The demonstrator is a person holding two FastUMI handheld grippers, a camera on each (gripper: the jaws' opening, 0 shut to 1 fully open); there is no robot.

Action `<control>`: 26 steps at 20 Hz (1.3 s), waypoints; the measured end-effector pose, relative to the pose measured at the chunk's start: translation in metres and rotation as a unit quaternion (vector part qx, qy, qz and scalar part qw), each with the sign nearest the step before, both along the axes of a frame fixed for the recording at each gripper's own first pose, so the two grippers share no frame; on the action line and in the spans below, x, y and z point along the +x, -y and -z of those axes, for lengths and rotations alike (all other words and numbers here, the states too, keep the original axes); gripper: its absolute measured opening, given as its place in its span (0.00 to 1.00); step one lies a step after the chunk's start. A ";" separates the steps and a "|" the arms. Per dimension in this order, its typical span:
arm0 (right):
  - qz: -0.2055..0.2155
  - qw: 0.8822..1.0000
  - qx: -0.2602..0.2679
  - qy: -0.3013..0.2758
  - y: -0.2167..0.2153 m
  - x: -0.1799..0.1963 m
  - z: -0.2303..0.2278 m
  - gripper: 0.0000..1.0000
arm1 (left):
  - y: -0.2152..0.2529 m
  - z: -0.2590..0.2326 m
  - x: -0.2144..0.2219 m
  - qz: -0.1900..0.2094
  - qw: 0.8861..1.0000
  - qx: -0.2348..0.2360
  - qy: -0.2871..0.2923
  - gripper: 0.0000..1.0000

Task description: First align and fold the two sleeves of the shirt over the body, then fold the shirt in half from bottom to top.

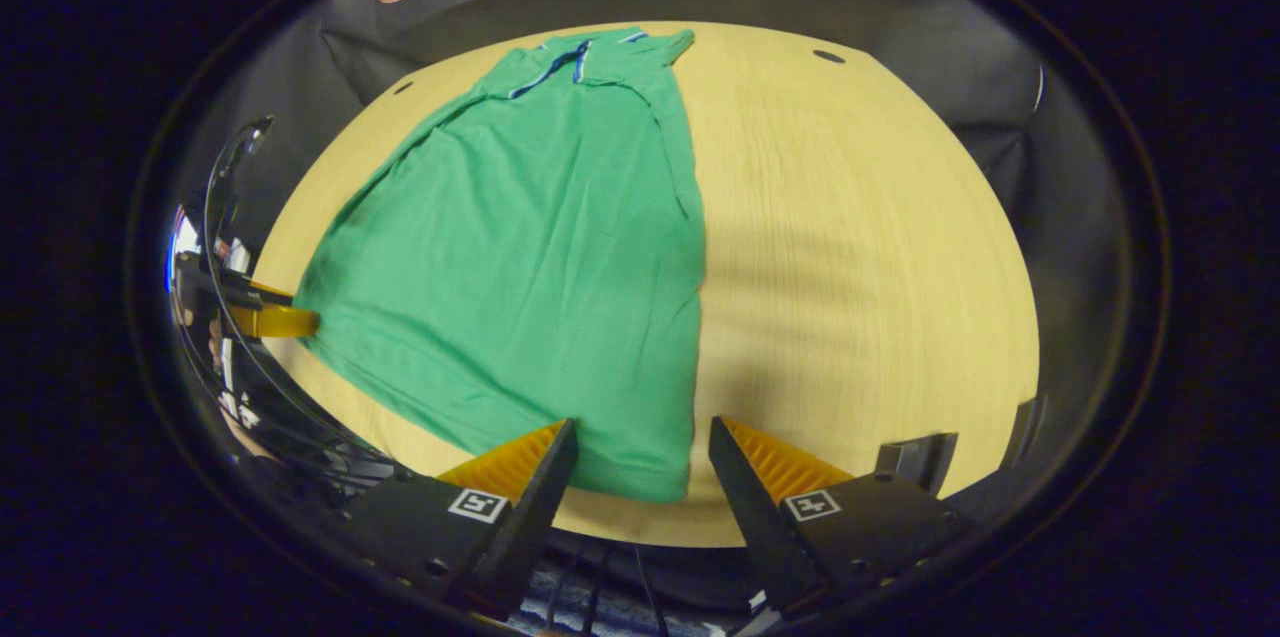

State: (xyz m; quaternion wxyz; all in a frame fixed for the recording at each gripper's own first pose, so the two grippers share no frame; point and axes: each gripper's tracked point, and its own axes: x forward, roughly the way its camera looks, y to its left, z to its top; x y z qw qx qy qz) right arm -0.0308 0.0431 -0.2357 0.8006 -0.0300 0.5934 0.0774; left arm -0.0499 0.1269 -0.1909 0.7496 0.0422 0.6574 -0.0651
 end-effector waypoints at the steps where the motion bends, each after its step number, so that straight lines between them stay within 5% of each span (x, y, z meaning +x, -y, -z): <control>1: 0.003 1.000 -0.004 -0.004 0.000 0.002 0.000 0.81 | 0.003 -0.002 0.003 0.003 1.000 -0.001 -0.002 0.83; 2: 0.008 1.000 -0.008 -0.013 0.000 0.001 0.000 0.79 | 0.005 -0.005 0.007 0.007 1.000 0.000 -0.003 0.74; 3: 0.013 1.000 -0.008 -0.021 -0.002 0.002 0.000 0.77 | 0.006 0.002 -0.003 0.014 1.000 0.000 -0.004 0.76; 5: 0.020 0.999 -0.010 -0.039 -0.004 0.002 0.002 0.69 | 0.013 -0.004 0.004 0.024 1.000 0.000 -0.001 0.55; 7: 0.018 0.998 -0.008 -0.056 -0.007 0.003 0.003 0.41 | 0.017 -0.005 0.008 0.027 1.000 -0.004 0.005 0.43; 8: 0.013 0.998 -0.012 -0.057 -0.006 0.005 -0.001 0.41 | 0.019 -0.004 0.008 0.028 1.000 -0.008 0.008 0.36; 10: 0.030 0.997 -0.006 -0.070 -0.004 0.005 0.008 0.08 | 0.023 -0.004 0.008 0.036 0.999 -0.015 0.014 0.26; 18: 0.016 0.998 0.018 -0.064 -0.005 0.007 0.005 0.00 | 0.032 -0.008 0.022 0.044 0.995 -0.052 0.070 0.05; 26: 0.017 0.998 0.035 -0.044 -0.001 0.001 -0.010 0.00 | 0.023 -0.031 0.032 0.065 0.990 -0.053 0.116 0.03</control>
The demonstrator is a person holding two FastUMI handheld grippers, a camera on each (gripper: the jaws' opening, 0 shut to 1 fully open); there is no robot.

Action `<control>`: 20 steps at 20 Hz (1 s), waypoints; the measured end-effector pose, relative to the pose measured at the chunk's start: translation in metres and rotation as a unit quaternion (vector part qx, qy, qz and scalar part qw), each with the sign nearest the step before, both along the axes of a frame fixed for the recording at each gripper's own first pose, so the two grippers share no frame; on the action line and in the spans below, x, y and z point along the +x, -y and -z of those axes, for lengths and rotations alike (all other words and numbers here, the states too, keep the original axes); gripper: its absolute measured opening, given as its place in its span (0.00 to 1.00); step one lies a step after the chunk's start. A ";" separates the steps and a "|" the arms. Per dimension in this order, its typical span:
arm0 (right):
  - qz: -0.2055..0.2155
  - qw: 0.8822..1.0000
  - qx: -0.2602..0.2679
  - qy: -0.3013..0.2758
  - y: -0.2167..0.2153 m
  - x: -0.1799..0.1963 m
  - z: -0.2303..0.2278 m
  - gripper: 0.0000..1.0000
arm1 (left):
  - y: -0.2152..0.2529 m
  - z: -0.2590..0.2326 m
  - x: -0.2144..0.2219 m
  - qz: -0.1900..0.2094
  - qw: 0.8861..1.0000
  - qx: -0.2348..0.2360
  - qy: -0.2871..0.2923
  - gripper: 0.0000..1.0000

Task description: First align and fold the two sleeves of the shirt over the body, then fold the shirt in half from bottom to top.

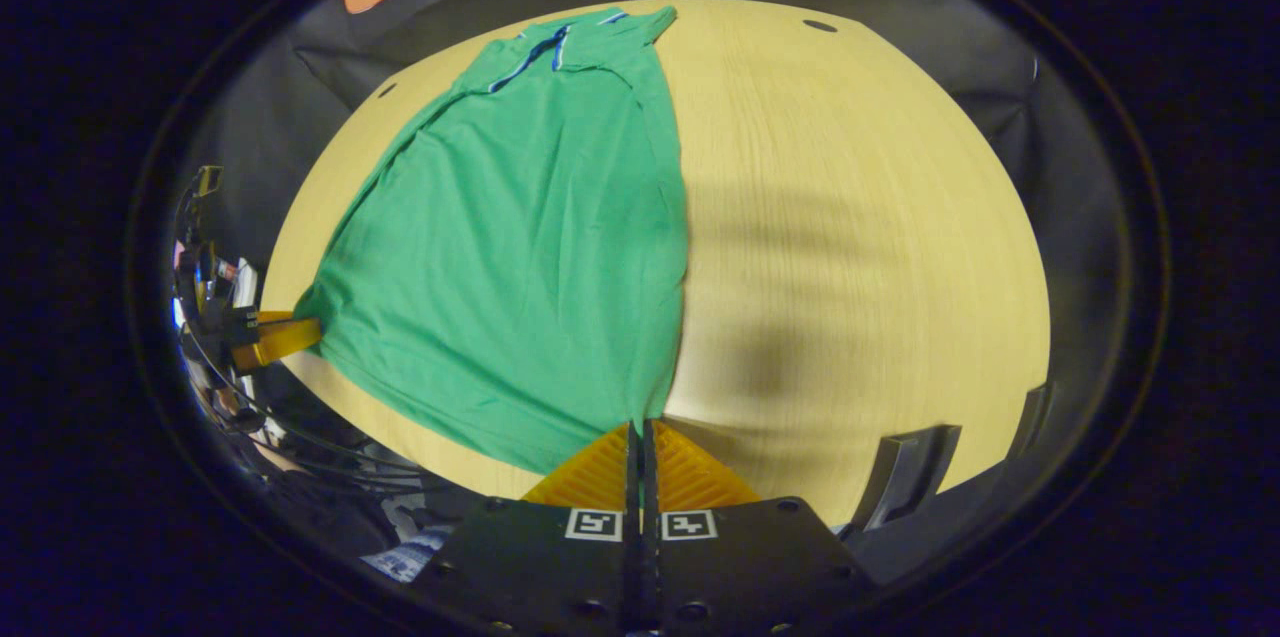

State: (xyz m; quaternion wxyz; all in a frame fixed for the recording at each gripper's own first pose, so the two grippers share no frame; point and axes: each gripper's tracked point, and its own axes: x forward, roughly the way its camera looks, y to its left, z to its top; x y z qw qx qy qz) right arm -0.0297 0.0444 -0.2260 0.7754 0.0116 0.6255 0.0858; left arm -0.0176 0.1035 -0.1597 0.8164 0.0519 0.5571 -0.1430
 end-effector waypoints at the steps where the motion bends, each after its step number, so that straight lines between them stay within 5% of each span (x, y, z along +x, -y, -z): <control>1: 0.000 1.000 0.007 0.003 -0.001 0.000 -0.006 0.00 | -0.001 -0.006 0.004 -0.002 1.000 0.001 0.008 0.03; 11: 0.006 0.996 0.061 0.066 -0.010 0.025 -0.068 0.00 | 0.019 -0.081 0.048 0.011 0.992 -0.016 0.124 0.03; 20: 0.003 0.985 0.112 0.129 -0.025 0.092 -0.119 0.00 | 0.023 -0.130 0.119 -0.002 0.975 -0.043 0.219 0.03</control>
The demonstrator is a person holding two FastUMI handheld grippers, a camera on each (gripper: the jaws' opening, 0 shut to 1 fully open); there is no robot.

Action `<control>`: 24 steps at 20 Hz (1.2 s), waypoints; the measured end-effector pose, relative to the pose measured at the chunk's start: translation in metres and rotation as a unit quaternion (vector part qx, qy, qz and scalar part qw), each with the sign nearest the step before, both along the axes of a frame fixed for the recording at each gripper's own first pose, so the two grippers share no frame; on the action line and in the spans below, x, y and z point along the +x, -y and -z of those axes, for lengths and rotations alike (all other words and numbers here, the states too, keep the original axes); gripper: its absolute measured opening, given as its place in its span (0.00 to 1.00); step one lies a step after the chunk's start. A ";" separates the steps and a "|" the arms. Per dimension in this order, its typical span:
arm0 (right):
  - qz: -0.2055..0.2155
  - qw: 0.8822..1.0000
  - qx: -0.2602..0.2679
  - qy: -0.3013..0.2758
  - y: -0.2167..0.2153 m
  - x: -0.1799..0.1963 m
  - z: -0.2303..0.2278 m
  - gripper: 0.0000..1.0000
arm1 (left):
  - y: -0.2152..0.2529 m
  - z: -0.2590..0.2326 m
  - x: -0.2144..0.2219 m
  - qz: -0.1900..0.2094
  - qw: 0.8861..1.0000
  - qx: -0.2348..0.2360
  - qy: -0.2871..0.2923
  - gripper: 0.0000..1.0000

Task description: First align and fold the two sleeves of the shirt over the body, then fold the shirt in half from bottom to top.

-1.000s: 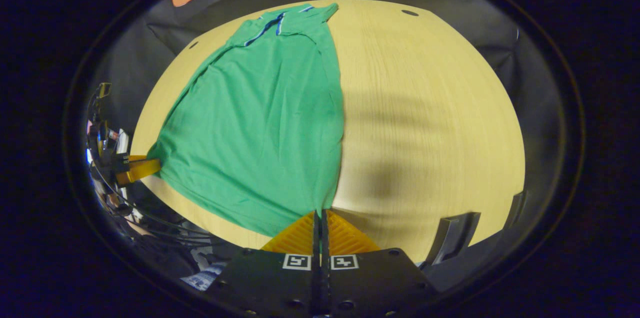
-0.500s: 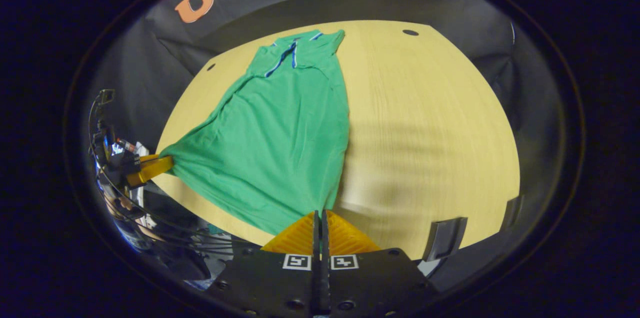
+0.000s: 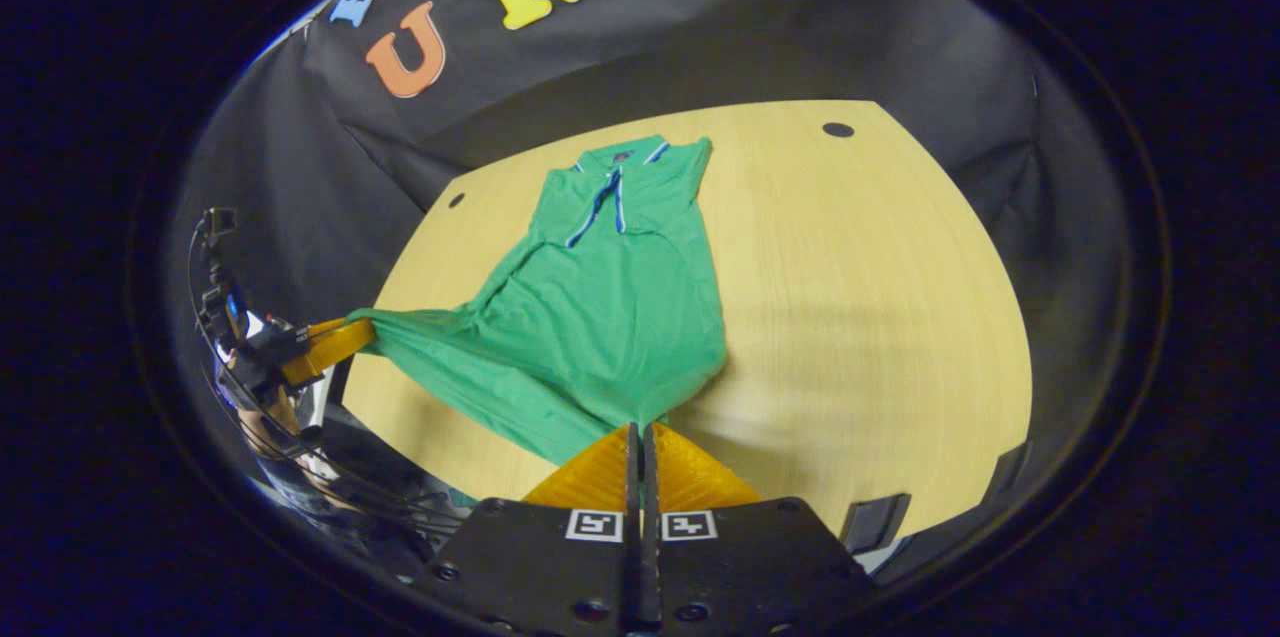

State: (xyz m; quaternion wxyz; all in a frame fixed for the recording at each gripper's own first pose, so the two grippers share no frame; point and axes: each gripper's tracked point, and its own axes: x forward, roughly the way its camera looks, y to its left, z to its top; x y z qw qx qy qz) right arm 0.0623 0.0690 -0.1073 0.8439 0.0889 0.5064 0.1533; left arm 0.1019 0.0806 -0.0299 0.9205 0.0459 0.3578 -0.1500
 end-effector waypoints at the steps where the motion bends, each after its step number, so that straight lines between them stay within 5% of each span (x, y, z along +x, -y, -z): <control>1: -0.001 1.000 0.000 0.010 -0.002 0.015 -0.002 0.00 | -0.001 -0.004 0.013 -0.005 1.000 0.003 0.012 0.03; 13: 0.019 0.997 0.010 0.073 -0.021 0.179 0.010 0.00 | -0.013 0.013 0.153 -0.037 0.994 0.027 0.096 0.03; 24: 0.063 0.993 0.003 0.097 -0.019 0.298 0.055 0.00 | 0.000 0.060 0.241 -0.053 0.993 0.014 0.101 0.03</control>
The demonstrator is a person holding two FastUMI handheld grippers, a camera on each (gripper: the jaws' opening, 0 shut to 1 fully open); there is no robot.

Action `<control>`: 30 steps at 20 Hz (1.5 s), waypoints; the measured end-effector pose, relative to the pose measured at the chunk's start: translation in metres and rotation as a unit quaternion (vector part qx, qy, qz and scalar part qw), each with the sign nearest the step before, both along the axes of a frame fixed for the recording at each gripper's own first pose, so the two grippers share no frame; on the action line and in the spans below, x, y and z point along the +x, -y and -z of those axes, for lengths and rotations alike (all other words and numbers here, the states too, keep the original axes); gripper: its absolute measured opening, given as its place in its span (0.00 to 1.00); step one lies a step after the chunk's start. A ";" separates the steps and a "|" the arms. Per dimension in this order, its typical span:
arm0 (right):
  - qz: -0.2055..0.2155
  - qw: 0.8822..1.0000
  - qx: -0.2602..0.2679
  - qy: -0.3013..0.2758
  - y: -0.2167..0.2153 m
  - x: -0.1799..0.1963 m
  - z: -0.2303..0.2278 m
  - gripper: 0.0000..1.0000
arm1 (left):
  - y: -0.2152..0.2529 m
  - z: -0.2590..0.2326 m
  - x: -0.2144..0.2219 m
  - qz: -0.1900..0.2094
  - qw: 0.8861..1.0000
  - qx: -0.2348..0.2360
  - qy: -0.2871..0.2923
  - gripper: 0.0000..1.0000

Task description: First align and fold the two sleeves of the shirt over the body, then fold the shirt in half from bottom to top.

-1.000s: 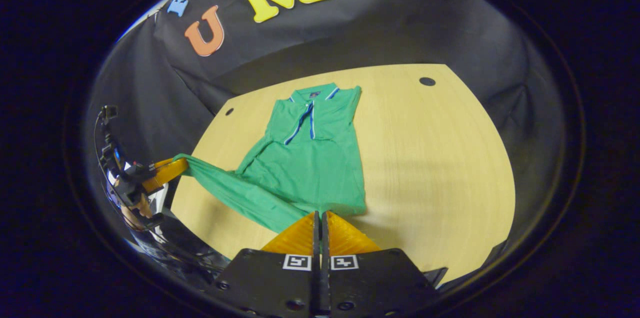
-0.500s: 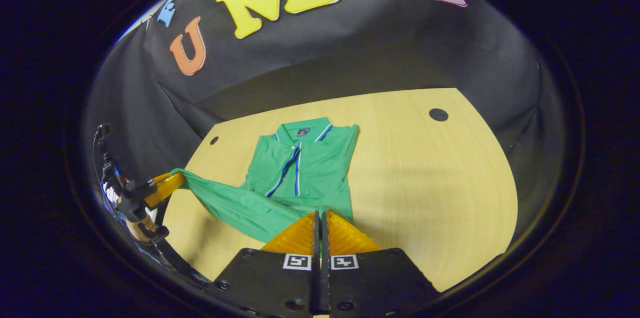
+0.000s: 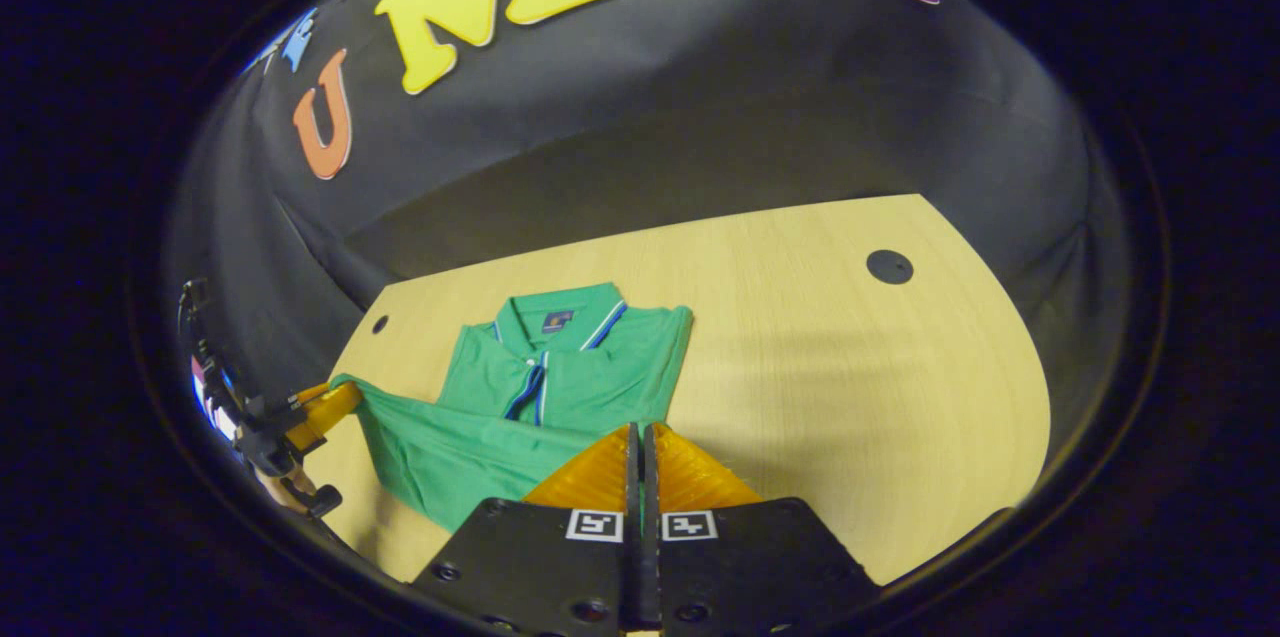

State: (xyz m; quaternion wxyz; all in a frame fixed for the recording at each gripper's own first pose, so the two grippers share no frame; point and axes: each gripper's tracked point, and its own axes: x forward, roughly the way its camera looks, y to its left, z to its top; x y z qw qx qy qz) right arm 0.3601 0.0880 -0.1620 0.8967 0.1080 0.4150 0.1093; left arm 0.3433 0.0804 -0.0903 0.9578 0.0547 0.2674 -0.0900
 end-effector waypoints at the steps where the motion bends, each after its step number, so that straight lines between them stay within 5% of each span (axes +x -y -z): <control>1: 0.005 1.000 0.001 0.003 0.001 0.012 0.002 0.00 | -0.001 0.003 0.010 -0.002 1.000 0.000 0.002 0.03; 9: 0.013 0.999 0.004 0.045 -0.008 0.084 0.013 0.00 | -0.009 0.015 0.078 -0.019 0.999 0.003 0.032 0.03; 19: 0.025 0.993 -0.080 0.079 -0.001 0.148 0.041 0.00 | -0.010 0.055 0.130 -0.011 0.999 0.021 0.041 0.03; 25: 0.022 0.993 -0.101 0.064 0.002 0.148 0.052 0.00 | -0.007 0.062 0.130 -0.001 0.999 0.016 0.033 0.07; 27: 0.030 0.993 -0.096 0.063 0.003 0.142 0.048 0.04 | -0.005 0.057 0.125 -0.008 0.999 -0.006 0.032 0.20; 28: 0.039 0.992 -0.097 0.064 0.006 0.143 0.048 0.05 | -0.008 0.054 0.122 -0.019 0.999 -0.008 0.032 0.51; 29: 0.042 0.992 -0.092 0.071 0.005 0.137 0.040 0.30 | -0.009 0.053 0.117 -0.027 0.999 -0.011 0.030 0.49; 30: 0.042 0.992 -0.095 0.074 0.006 0.131 0.038 0.55 | -0.009 0.052 0.112 -0.031 0.999 -0.017 0.024 0.68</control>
